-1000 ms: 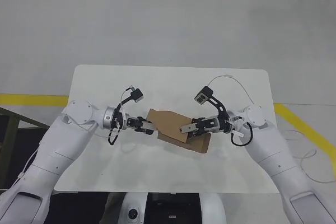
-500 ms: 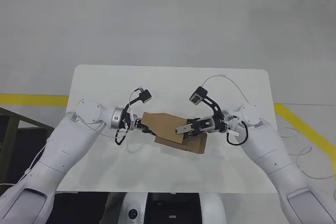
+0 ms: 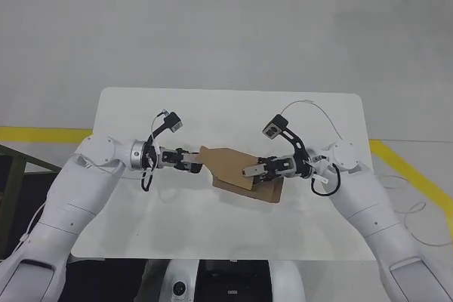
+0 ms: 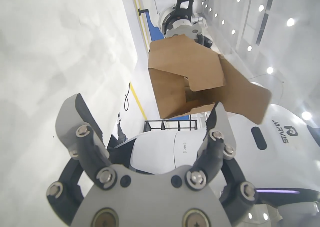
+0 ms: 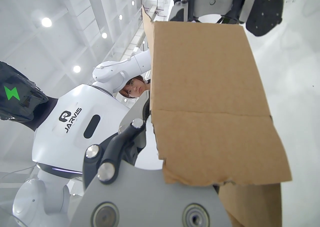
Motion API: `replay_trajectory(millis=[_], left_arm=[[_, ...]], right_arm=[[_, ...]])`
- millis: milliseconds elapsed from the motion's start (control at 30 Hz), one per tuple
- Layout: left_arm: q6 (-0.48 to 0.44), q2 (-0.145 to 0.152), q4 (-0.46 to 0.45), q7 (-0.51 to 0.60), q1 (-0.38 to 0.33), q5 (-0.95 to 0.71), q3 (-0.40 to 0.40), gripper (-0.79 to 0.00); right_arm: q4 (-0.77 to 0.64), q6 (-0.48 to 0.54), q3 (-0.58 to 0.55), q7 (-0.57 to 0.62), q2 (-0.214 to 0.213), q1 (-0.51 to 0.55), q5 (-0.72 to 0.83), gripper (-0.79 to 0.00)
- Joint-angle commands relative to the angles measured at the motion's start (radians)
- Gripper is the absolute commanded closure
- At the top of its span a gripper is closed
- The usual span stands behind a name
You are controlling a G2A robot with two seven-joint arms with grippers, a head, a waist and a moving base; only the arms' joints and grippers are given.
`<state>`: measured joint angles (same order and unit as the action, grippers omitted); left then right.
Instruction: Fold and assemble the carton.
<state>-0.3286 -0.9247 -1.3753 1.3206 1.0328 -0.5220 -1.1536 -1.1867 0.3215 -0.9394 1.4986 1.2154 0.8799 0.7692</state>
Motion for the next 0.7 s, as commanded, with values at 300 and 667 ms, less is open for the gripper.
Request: replay_trajectory(millis=[300,667], left_arm=[[0.006,-0.011,-0.014,-0.1,-0.024,0.13,0.043,-0.785],[-0.027,-0.031,-0.007,-0.103,-0.052,0.18,0.113,-0.785]], right_arm=[[-0.007,-0.009,0.033,0.009,0.01,-0.004,-0.01,0.0],[-0.001,-0.007,0.033,0.007,0.013,-0.008,-0.007,0.0]])
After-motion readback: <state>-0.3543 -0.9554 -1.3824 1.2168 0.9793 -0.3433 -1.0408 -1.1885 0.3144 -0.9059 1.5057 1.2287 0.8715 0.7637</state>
